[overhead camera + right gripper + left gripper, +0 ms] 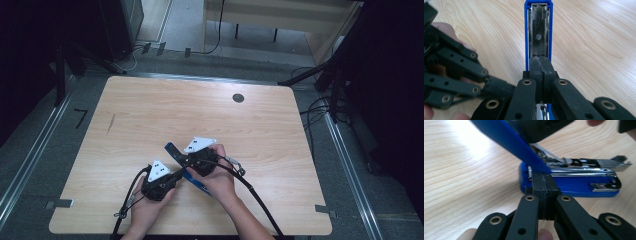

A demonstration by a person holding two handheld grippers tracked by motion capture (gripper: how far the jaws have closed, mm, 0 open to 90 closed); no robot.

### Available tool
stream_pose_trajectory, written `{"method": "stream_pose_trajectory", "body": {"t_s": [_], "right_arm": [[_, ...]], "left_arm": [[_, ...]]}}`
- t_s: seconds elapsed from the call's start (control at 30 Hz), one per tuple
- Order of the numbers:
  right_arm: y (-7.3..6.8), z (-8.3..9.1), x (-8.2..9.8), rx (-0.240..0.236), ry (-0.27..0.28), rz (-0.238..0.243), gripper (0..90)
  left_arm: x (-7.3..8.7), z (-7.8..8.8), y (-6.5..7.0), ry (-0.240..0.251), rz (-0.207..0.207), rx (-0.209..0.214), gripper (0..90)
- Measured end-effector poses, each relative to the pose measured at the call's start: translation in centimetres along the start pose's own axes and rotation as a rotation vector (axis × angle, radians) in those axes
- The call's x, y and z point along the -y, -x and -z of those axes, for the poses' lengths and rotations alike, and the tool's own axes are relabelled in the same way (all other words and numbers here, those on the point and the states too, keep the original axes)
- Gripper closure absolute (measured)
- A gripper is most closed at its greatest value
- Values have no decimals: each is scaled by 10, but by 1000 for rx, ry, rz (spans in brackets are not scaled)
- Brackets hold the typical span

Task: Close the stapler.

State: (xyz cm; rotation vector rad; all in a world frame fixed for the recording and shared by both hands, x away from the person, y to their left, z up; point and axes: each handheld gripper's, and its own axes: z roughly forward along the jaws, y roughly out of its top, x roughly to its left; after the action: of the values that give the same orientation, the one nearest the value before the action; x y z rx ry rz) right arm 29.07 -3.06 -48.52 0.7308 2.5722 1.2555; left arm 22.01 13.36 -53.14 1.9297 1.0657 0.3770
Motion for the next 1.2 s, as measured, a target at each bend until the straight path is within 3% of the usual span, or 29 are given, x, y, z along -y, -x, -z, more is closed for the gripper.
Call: {"method": "stream_pose_trajectory", "body": {"t_s": [0.3, 0.53, 0.87, 1.2], "right_arm": [[0, 1, 0, 2, -4, 4, 900], [0, 2, 0, 3, -2, 5, 900], [0, 6, 1, 5, 3, 7, 900], [-1, 19, 0, 9, 16, 7, 900]], "left_arm": [[-2, -9, 20, -5, -47, 30, 900], [-4, -14, 24, -36, -64, 26, 900], [-5, -19, 33, -56, -139, 14, 900], [-5, -19, 34, -58, -149, 14, 900]]}}
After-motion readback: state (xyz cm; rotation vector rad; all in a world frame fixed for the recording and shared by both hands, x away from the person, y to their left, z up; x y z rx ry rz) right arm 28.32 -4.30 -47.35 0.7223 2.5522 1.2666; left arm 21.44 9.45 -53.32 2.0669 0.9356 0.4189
